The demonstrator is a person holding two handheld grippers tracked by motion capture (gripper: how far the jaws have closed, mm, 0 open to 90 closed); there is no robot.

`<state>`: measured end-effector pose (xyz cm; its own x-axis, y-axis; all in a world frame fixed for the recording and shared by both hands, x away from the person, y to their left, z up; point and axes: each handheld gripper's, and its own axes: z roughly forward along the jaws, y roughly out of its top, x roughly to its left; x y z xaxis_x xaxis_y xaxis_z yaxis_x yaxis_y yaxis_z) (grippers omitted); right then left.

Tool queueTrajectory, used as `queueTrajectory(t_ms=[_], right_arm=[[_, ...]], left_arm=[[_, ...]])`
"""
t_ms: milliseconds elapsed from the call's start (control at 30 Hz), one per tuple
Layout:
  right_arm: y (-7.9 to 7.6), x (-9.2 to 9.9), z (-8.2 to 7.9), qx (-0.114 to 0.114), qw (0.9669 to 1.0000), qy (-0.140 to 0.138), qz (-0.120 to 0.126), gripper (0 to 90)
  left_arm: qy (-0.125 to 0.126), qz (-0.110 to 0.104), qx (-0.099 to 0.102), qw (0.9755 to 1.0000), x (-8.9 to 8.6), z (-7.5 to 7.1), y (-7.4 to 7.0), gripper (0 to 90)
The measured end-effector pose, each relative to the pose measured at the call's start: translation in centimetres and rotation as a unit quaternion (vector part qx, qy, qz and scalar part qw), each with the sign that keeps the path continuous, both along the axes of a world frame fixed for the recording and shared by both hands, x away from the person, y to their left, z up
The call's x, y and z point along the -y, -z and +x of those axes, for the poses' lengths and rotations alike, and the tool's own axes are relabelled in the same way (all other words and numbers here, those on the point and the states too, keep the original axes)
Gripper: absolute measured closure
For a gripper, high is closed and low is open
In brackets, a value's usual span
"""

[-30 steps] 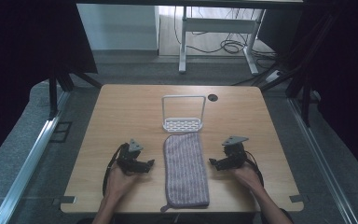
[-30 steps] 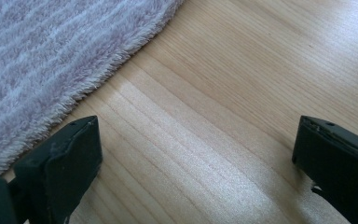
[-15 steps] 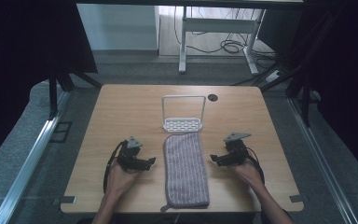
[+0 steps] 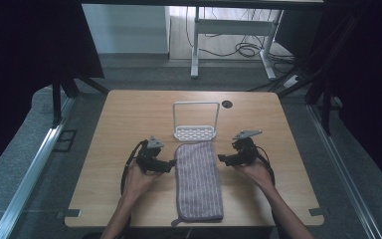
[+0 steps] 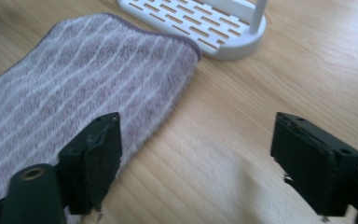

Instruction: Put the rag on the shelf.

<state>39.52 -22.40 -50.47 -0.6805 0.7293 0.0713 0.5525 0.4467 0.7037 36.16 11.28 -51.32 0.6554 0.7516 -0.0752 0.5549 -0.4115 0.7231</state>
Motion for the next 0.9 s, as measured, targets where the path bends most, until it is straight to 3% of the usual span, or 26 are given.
queueTrajectory(t_ms=[100,300,500,667,800,867,900], right_arm=[[0.0,-0.9,0.5,-0.004,1.0,0.001,-0.001,23.1],[0.4,-2.9,1.7,-0.006,0.9999,-0.006,-0.006,34.3],[1.3,-3.9,2.6,-0.018,0.9998,-0.003,-0.003,37.8],[2.1,-4.4,3.1,-0.022,0.9997,0.001,-0.004,42.7],[2.6,-4.7,3.0,-0.023,0.9996,-0.009,-0.009,50.7],[2.6,-4.8,2.9,-0.02,0.9996,-0.02,-0.009,60.7],[2.7,-5.0,2.7,-0.014,0.9994,-0.029,-0.009,68.8]], left_arm=[[0.01,0.015,-0.002,0.9998,0.7,0.7,0.1,20.5],[0.021,0.018,-0.012,0.9995,1.8,2.5,0.9,31.9],[0.013,0.011,-0.014,0.9998,2.5,3.7,1.5,36.8],[0.013,0.029,-0.017,0.9994,3.1,4.3,2.3,39.5],[0.02,0.018,-0.013,0.9996,3.0,4.1,2.6,42.2],[0.028,0.014,-0.014,0.9994,3.1,3.9,2.5,51.0],[0.03,0.011,-0.017,0.9993,3.2,3.8,2.5,59.7]])
